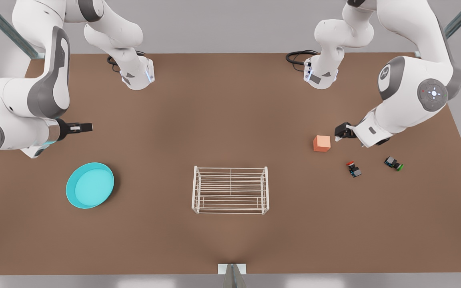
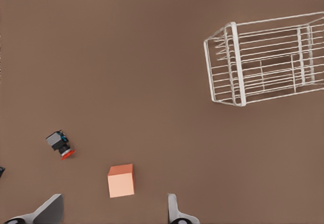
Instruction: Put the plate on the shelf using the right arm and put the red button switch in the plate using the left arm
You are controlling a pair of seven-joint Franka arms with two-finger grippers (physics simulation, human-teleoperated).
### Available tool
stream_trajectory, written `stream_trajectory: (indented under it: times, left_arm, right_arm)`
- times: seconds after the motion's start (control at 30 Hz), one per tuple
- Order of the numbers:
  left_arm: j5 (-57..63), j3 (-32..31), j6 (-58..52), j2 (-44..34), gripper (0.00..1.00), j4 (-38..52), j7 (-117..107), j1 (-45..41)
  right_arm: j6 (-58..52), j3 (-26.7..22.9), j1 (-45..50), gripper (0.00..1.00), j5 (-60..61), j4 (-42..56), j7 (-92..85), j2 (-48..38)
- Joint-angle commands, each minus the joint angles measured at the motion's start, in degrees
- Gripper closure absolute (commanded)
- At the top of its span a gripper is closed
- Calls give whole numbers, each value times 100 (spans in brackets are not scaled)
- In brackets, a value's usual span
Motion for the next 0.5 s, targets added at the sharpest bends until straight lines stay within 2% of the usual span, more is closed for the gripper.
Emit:
stream_trajectory:
  times: [0.0,0.03,0.1,0.17,0.3,0.33,0.37,0.47]
  left_arm:
    - [60,-21,395,15,0,16,-1326,1]
    - [33,-12,395,6,0,16,-1327,18]
    - [60,-21,131,59,0,-125,-1537,-43]
    - [33,-12,26,33,0,-186,-1485,1]
    - [60,-3,-36,41,0,-213,-1493,10]
    - [60,-3,-44,41,0,-239,-1493,1]
    - [60,-3,-44,33,0,-239,-1493,10]
    - [60,-3,-53,33,0,-283,-1493,10]
  right_arm:
    - [134,-32,-55,0,42,-147,-287,-21]
    - [397,-23,-55,0,59,-735,-261,-214]
    - [2153,-14,-64,0,437,-2246,-463,-961]
    - [3658,-32,-450,0,428,-3118,-1245,-1076]
    - [5143,-58,-1636,0,498,-2837,-3583,-127]
    - [5170,-32,-1760,0,744,-2152,-4189,497]
    - [5170,-58,-1821,0,771,-1827,-4557,663]
    - [5767,30,-1883,0,683,-1431,-4866,1182]
